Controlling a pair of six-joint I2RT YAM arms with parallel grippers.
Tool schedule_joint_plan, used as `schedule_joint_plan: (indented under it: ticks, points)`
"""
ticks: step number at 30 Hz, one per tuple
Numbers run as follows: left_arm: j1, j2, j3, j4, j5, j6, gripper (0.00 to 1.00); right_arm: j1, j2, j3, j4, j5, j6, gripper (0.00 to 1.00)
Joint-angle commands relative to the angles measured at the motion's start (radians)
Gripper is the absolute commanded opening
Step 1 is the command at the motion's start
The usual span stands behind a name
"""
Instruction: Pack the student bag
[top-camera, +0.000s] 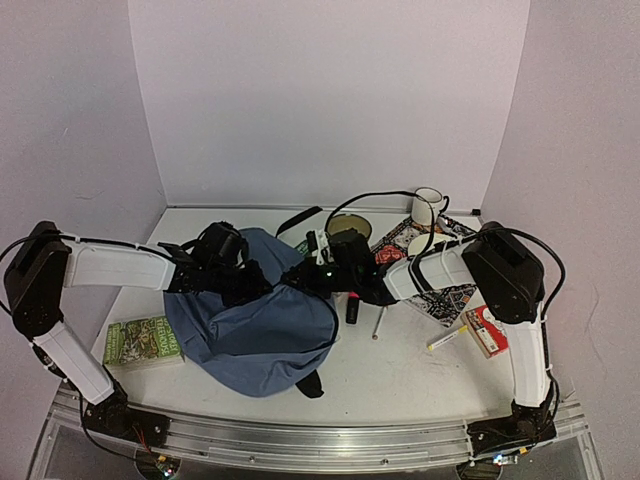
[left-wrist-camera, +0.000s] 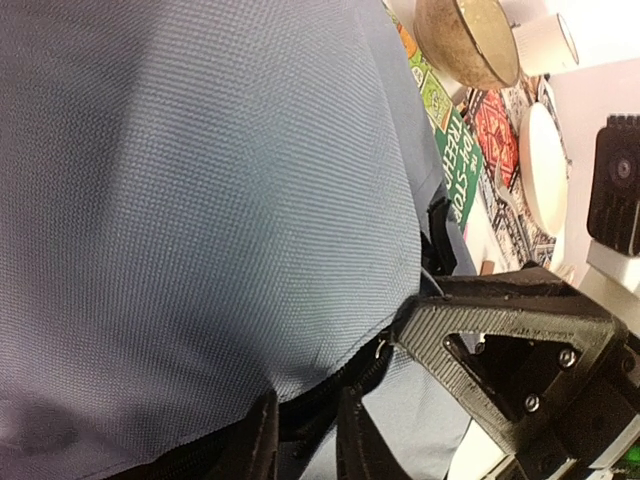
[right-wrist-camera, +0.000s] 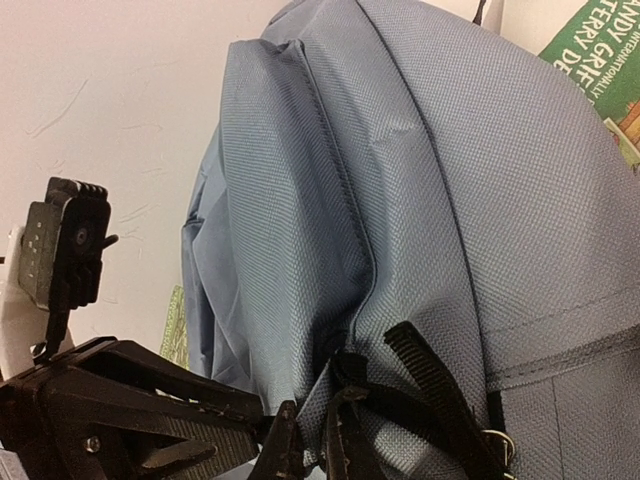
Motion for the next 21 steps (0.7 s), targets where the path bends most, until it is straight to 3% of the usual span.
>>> schedule_joint_plan:
  ticks: [1, 7, 10, 16, 21]
  points:
    - [-0.002, -0.011, -0.042, 0.043, -0.022, -0.050, 0.16, 0.013, -0.085, 0.007, 0.115, -0.043, -0.017, 0.00]
    - [0.001, -0.018, -0.056, 0.043, -0.050, -0.068, 0.02, 0.012, -0.086, 0.001, 0.115, -0.045, -0.018, 0.00]
    - [0.001, -0.032, -0.053, 0.043, -0.056, -0.062, 0.00, 0.012, -0.088, -0.004, 0.115, -0.044, -0.020, 0.02]
    - [0.000, -0.080, -0.057, 0.045, -0.059, -0.037, 0.00, 0.013, -0.096, -0.015, 0.117, -0.035, -0.023, 0.03]
    - [0.001, -0.072, -0.063, 0.045, -0.048, -0.045, 0.16, 0.013, -0.093, -0.005, 0.119, -0.047, -0.018, 0.00]
